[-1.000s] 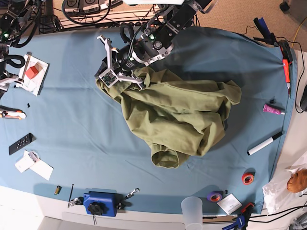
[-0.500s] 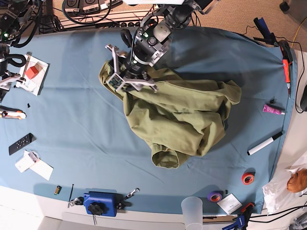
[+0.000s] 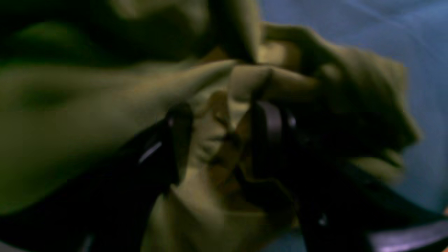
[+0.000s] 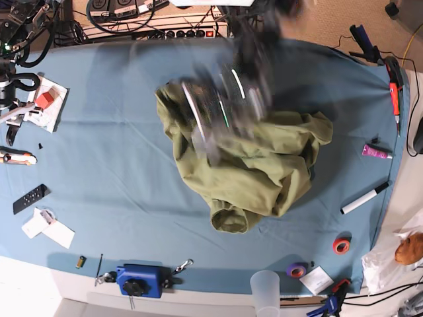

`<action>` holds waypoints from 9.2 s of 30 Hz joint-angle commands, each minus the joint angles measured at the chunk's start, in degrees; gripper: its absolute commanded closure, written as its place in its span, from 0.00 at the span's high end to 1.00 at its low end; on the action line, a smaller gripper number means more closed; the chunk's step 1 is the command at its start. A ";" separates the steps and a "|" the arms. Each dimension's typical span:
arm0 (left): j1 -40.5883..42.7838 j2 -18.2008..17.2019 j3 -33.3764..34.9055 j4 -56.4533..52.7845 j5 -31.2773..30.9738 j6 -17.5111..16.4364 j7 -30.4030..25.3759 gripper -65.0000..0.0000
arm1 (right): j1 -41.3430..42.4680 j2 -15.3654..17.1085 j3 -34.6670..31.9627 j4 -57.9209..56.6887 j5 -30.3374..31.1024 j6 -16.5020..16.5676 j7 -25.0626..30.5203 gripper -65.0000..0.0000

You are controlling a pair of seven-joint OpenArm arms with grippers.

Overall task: Layout the t-shirt on the table in an organized manner, then fold the t-shirt properly
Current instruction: 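Pull the shirt back across the table with the left gripper, then release the shirt and regrasp a fold with the left gripper, then lift the shirt edge with the left gripper and shake it out, then drag the shirt toward the table center with the left gripper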

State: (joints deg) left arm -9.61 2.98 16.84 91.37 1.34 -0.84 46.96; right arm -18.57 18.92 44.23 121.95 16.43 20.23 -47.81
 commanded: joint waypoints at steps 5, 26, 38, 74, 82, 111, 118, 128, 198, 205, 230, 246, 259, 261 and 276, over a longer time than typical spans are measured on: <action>-2.78 -3.23 -3.43 5.86 -0.13 0.81 -8.31 0.45 | 0.48 0.92 0.46 0.61 -0.57 -0.48 0.87 0.37; -4.44 -6.05 -3.54 6.43 -0.13 0.85 -8.44 0.45 | 1.27 0.92 0.44 0.59 -0.61 -0.48 0.22 0.37; -4.85 -12.96 -4.04 6.43 -0.11 1.01 -9.51 0.42 | 1.27 0.92 0.44 0.59 -0.61 -0.48 0.22 0.37; 2.34 -25.73 -23.52 12.52 -12.92 0.70 4.13 0.00 | 1.27 0.92 0.44 0.59 -0.59 -0.48 0.26 0.37; 8.57 -25.70 -23.52 22.95 -10.67 -2.29 6.43 0.00 | 1.27 0.92 0.44 0.59 -0.59 -0.48 0.26 0.37; 13.79 -23.96 -23.43 25.64 -16.70 -1.88 -15.17 0.47 | 1.27 0.92 0.44 0.59 -0.59 -0.48 0.22 0.37; 6.47 -24.24 -23.43 15.41 -25.59 -6.36 -9.01 0.47 | 1.27 0.92 0.44 0.59 -0.59 -0.48 0.22 0.37; -0.04 -24.24 -23.34 4.33 -28.85 -10.29 -8.00 0.47 | 1.27 0.92 0.44 0.59 -0.59 -0.48 0.22 0.37; 4.76 -26.51 -18.43 3.98 -17.55 -23.67 -13.16 0.41 | 1.27 0.92 -6.03 0.59 1.55 3.37 -0.22 0.37; 0.11 -26.64 -17.33 -0.94 -12.87 -21.33 -13.14 0.41 | 1.27 0.92 -6.03 0.59 1.51 3.37 -0.20 0.37; -11.58 -26.64 -17.33 -3.91 -35.54 -28.57 -3.39 0.00 | 1.27 0.92 -6.03 0.59 1.51 3.37 -0.02 0.37; -0.13 -16.87 -11.65 16.22 -64.98 -39.16 7.06 0.00 | 1.27 0.61 -6.03 0.59 0.63 3.34 0.02 0.37; 0.17 -11.72 9.14 16.22 -44.19 -39.16 -1.99 0.13 | 1.27 0.61 -6.03 0.59 0.44 3.34 0.02 0.37; 0.07 -11.74 8.50 16.22 -43.28 -39.16 -1.99 0.32 | 1.27 0.61 -6.03 0.59 0.46 3.34 0.02 0.37; 0.13 -12.44 -18.71 22.67 -48.11 -35.78 8.81 0.41 | 1.27 0.57 -6.05 0.59 8.66 7.23 -3.56 0.37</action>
State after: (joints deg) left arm -8.45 -9.30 -2.04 113.12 -45.58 -36.56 57.01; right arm -17.61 18.63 37.80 121.75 24.88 27.99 -53.06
